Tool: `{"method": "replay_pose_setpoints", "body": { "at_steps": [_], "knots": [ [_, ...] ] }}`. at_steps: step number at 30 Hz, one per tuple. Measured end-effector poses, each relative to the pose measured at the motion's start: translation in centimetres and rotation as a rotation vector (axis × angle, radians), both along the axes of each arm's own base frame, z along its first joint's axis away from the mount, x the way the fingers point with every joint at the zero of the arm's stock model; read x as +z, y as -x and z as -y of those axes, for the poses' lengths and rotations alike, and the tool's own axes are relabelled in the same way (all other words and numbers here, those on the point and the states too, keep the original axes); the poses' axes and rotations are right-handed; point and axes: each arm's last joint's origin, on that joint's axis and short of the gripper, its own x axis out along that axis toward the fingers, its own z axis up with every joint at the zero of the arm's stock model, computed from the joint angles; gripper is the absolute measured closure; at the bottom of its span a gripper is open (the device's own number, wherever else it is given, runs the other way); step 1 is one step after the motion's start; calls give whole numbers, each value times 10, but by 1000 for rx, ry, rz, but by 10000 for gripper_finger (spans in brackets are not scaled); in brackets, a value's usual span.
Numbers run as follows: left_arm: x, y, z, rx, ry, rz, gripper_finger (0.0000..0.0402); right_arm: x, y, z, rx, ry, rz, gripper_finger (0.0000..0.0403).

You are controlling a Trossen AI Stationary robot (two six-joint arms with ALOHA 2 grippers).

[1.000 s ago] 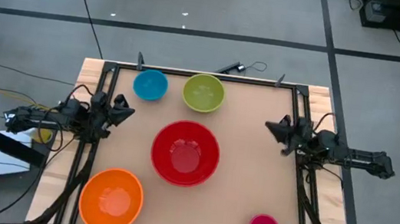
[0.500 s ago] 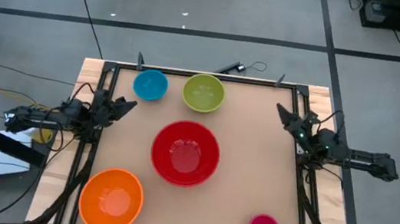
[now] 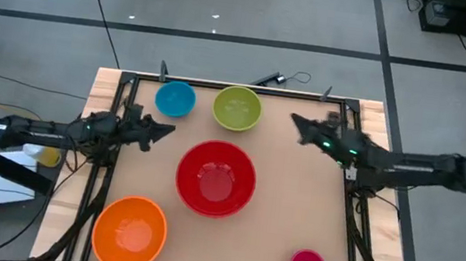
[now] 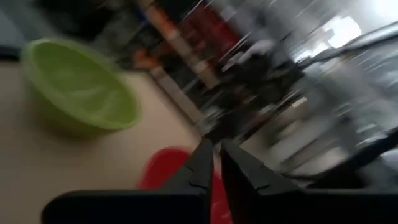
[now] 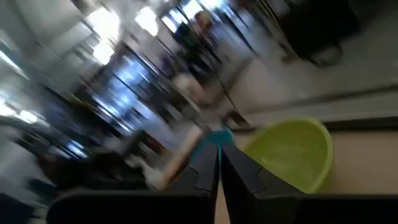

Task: Nest bowls inside each other
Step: Stack the orange bowl into the red bowl

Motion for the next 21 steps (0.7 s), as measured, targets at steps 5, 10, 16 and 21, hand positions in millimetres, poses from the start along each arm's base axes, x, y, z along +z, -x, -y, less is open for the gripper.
{"method": "replay_pose_setpoints", "body": {
  "at_steps": [5, 10, 16, 21],
  "knots": [
    [29, 1, -11, 70, -58, -262, 293, -5, -54, 27, -92, -174, -270, 340],
    [47, 3, -23, 115, -132, -469, 241, -11, -91, 65, -178, -267, -531, 283],
    [52, -4, -35, 33, -67, -546, 225, -16, -118, 115, -159, -388, -709, 204],
    [52, -7, -38, 27, -51, -551, 225, -21, -125, 150, -89, -449, -792, 151]
  ]
}}
